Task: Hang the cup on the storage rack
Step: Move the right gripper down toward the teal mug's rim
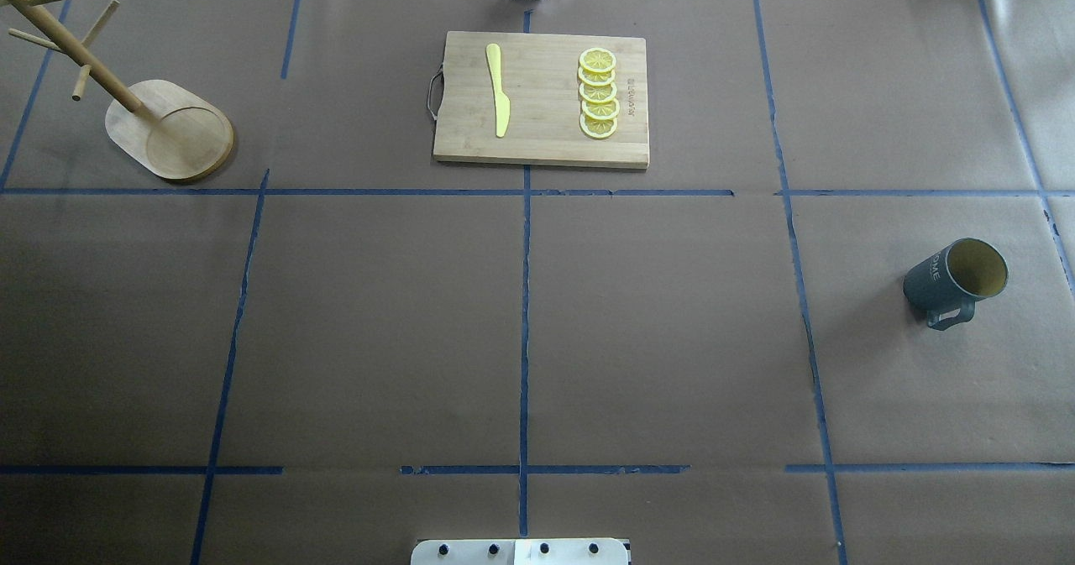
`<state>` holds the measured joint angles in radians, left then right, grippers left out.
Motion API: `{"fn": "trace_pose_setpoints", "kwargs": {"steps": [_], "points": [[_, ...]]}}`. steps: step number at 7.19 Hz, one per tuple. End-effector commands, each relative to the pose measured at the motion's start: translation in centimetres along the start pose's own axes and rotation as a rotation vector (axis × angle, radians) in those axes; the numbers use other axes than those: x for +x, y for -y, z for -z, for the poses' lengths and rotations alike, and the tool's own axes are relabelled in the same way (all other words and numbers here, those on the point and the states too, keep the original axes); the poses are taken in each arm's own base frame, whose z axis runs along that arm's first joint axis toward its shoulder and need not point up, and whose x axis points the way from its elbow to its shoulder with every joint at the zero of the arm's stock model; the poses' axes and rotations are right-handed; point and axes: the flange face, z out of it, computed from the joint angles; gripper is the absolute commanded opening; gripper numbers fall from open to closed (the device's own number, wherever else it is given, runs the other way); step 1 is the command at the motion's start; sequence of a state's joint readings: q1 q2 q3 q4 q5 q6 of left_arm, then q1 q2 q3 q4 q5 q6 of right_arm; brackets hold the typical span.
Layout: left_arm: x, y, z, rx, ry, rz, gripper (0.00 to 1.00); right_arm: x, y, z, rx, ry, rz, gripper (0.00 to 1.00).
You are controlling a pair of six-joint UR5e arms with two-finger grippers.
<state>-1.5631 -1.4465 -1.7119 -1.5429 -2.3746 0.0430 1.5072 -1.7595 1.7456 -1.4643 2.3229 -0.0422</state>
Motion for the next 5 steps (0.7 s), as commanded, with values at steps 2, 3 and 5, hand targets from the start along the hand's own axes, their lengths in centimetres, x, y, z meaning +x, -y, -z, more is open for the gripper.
{"fn": "trace_pose_setpoints", "kwargs": {"steps": [2, 3, 5], "points": [[-0.1, 0.0, 0.0, -0.001, 0.000, -0.005, 1.00, -1.0, 0.7, 0.3, 0.041, 0.009, 0.052, 1.00], [0.0, 0.0, 0.0, -0.001, 0.000, -0.005, 1.00, -1.7, 1.1, 0.6, 0.080, 0.008, 0.097, 1.00], [-0.1, -0.1, -0.1, -0.002, -0.002, -0.004, 1.00, -5.3, 3.7, 0.3, 0.110, 0.023, 0.208, 0.99]]}}
